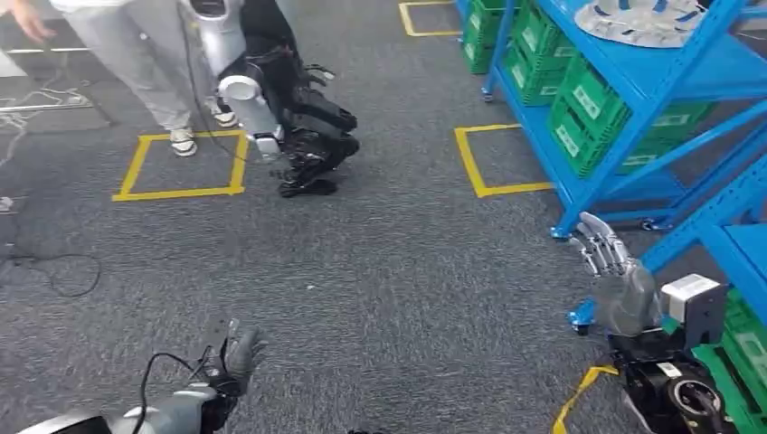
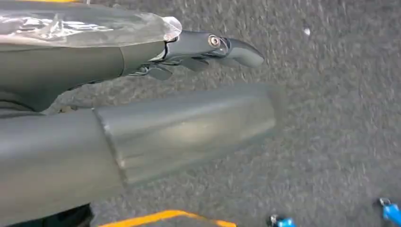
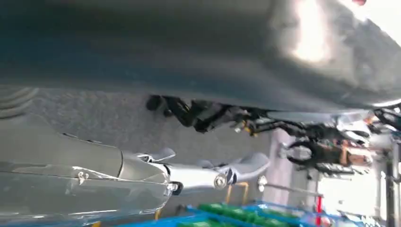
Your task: Take the parts from the cabinet and place them on the table.
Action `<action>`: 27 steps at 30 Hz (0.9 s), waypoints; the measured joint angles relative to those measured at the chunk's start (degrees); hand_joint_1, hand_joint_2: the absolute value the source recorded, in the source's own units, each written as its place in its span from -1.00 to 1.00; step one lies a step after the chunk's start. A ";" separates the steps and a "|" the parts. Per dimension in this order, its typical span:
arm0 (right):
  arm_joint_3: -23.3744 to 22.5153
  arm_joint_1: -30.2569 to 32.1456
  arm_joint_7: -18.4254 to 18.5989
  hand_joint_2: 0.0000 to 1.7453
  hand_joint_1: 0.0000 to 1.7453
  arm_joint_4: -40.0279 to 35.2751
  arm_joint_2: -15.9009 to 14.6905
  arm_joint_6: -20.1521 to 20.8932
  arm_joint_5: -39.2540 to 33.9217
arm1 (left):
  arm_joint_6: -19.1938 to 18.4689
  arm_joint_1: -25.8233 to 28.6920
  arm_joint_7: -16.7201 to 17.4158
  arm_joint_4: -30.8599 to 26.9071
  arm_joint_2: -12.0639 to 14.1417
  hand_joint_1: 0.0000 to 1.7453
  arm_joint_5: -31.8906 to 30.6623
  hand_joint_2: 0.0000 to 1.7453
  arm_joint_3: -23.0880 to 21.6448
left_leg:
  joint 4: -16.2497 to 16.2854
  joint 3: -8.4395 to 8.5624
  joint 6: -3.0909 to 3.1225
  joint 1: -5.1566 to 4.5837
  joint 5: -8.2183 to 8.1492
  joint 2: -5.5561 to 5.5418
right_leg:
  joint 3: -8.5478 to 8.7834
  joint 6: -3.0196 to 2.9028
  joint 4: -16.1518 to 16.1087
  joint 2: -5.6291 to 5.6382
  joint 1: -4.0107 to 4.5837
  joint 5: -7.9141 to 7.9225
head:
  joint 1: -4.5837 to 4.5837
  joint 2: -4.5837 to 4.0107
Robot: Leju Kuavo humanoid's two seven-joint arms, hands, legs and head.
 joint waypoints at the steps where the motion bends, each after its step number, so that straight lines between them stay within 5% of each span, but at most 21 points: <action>1: -0.07 -0.05 0.00 -1.00 -1.00 -0.02 0.00 0.00 0.00 | 0.11 -0.23 0.00 -0.04 -0.15 -1.00 0.00 -1.00 0.00 | -0.31 0.64 0.46 0.45 0.18 0.84 | 0.28 0.38 -0.20 0.56 0.07 -0.32 | 0.11 0.00; 2: -0.11 0.05 0.00 -1.00 -1.00 0.00 0.00 0.00 0.00 | 0.11 -0.51 -0.04 -0.04 -0.25 -1.00 0.00 -1.00 0.00 | -0.70 1.26 0.73 0.55 0.43 1.52 | 0.75 0.58 0.67 -1.52 0.14 -0.94 | 0.11 0.00; 3: -0.11 -0.28 -0.07 -1.00 -1.00 -0.02 0.00 0.00 0.00 | 0.11 -0.57 -0.09 -0.07 -0.31 -1.00 -0.02 -1.00 0.00 | -0.73 1.74 1.25 0.42 0.04 1.98 | -0.03 0.89 2.99 -4.78 0.45 -2.61 | 0.74 0.00; 4: -0.11 -0.40 -0.09 -1.00 -1.00 0.00 0.00 0.00 0.00 | 0.11 -0.57 -0.11 -0.04 -0.24 -1.00 0.00 -1.00 0.00 | -0.73 2.14 1.53 0.25 -0.25 2.65 | -1.99 1.19 7.09 -6.54 0.26 -5.13 | 1.07 0.00; 6: 0.00 -0.22 -0.07 -1.00 -1.00 0.00 0.15 0.02 0.00 | 0.13 -0.41 -0.09 -0.04 -0.24 -1.00 0.00 -1.00 0.00 | -0.68 2.55 1.68 0.04 -0.87 4.02 | -7.22 1.62 17.13 -7.51 -0.10 -9.72 | 1.07 0.00; 7: 0.00 -0.14 -0.04 -1.00 -1.00 0.07 0.15 0.02 0.00 | 0.13 -0.38 -0.09 -0.04 -0.24 -1.00 0.00 -1.00 0.00 | -0.66 2.67 1.65 -0.01 -1.09 4.59 | -8.62 1.74 19.35 -7.59 -0.23 -9.93 | 1.14 0.00; 8: -0.04 -0.12 -0.02 -1.00 -1.00 0.18 0.15 0.02 0.00 | 0.15 -0.35 -0.09 -0.04 -0.24 -1.00 0.00 -1.00 0.00 | -0.64 2.89 1.61 -0.05 -1.34 5.16 | -8.44 1.76 18.33 -7.64 -0.28 -8.55 | 1.12 0.00; 10: -0.09 -0.16 -0.04 -1.00 -1.00 0.22 0.15 0.06 0.00 | 0.33 -0.36 -0.07 -0.04 -0.28 -1.00 0.00 -1.00 0.00 | -0.63 3.62 1.44 -0.14 -1.85 6.04 | -4.28 1.36 9.30 -8.12 -0.22 -3.16 | 1.12 0.00; 11: -0.11 -0.21 -0.07 -1.00 -1.00 0.22 0.15 0.18 0.00 | 0.37 -0.36 -0.07 -0.04 -0.31 -1.00 0.00 -1.00 0.00 | -0.63 4.14 1.30 -0.22 -2.16 6.54 | -1.23 0.89 3.16 -9.53 0.03 -0.22 | 1.16 0.00; 12: -0.11 -0.35 -0.09 -1.00 -1.00 0.22 0.15 0.20 0.00 | 0.41 -0.34 -0.09 -0.04 -0.37 -1.00 0.00 -1.00 0.00 | -0.59 4.48 1.03 -0.52 -2.44 6.89 | 0.36 0.36 -0.70 -11.88 0.60 0.50 | 1.29 0.00; 16: -0.09 -0.43 -0.15 -1.00 -1.00 0.22 0.24 0.44 0.00 | 0.46 -0.36 -0.13 -0.04 -0.35 -1.00 0.02 -1.00 0.00 | -0.64 4.99 0.17 -0.60 -2.84 8.66 | 0.37 -0.18 -0.88 -9.48 0.59 0.84 | 1.18 0.00; 17: -0.09 -0.53 -0.15 -1.00 -1.00 0.17 0.28 0.50 0.00 | 0.46 -0.36 -0.15 -0.04 -0.35 -1.00 0.02 -1.00 0.00 | -0.36 4.76 -0.28 -0.61 -3.41 8.32 | 1.71 -0.70 -1.55 -8.97 -0.06 1.28 | 1.18 0.00; 18: -0.09 -0.75 -0.26 -1.00 -1.00 0.15 0.37 0.61 0.00 | 0.46 -0.36 -0.17 -0.04 -0.39 -1.00 0.02 -1.00 0.00 | 1.57 4.23 -0.61 -0.37 -4.96 6.40 | 1.63 -0.87 -1.71 -8.50 0.00 1.40 | 0.94 0.00; 20: -0.11 -0.98 -0.17 -1.00 -1.00 0.17 0.37 0.52 0.00 | 0.48 -0.17 -0.22 -0.04 -0.20 -1.00 0.02 -1.00 0.00 | 11.36 -0.21 -0.94 -0.11 -9.79 4.53 | 1.50 -1.15 -1.64 -7.60 -0.09 1.58 | 0.57 0.00; 22: -0.02 -0.82 -0.13 -1.00 -1.00 0.20 0.39 0.65 0.09 | 0.52 0.28 -0.22 -0.04 -0.15 -1.00 0.13 -1.00 0.00 | 19.48 -4.55 -1.18 0.06 -12.09 4.27 | 1.48 -1.15 -1.59 -6.30 -0.09 1.52 | 0.37 0.00; 24: -0.02 -0.73 -0.11 -1.00 -1.00 0.17 0.39 0.63 0.24 | 0.52 0.43 -0.24 -0.04 -0.15 -1.00 0.20 -1.00 0.00 | 16.72 -4.09 -1.19 0.24 -9.24 4.26 | 1.56 -0.98 -1.43 -4.94 -0.14 1.35 | 0.28 0.00; 26: -0.02 -0.73 0.04 -1.00 -1.00 0.02 0.41 0.31 0.76 | 0.52 0.40 -0.44 -0.04 0.02 -1.00 0.22 -1.00 0.00 | 5.79 0.82 -1.25 0.58 -3.30 3.55 | 1.71 -0.67 -0.99 -3.59 -0.28 0.90 | 0.24 0.00; 27: 0.00 -0.69 0.26 -1.00 -1.00 -0.18 0.42 0.00 1.34 | 0.50 0.43 -0.59 -0.04 0.13 -1.00 0.22 -1.00 0.00 | 0.90 2.81 -1.34 1.01 -2.05 1.51 | 1.58 -0.33 -0.72 -3.02 -0.30 0.56 | 0.22 0.00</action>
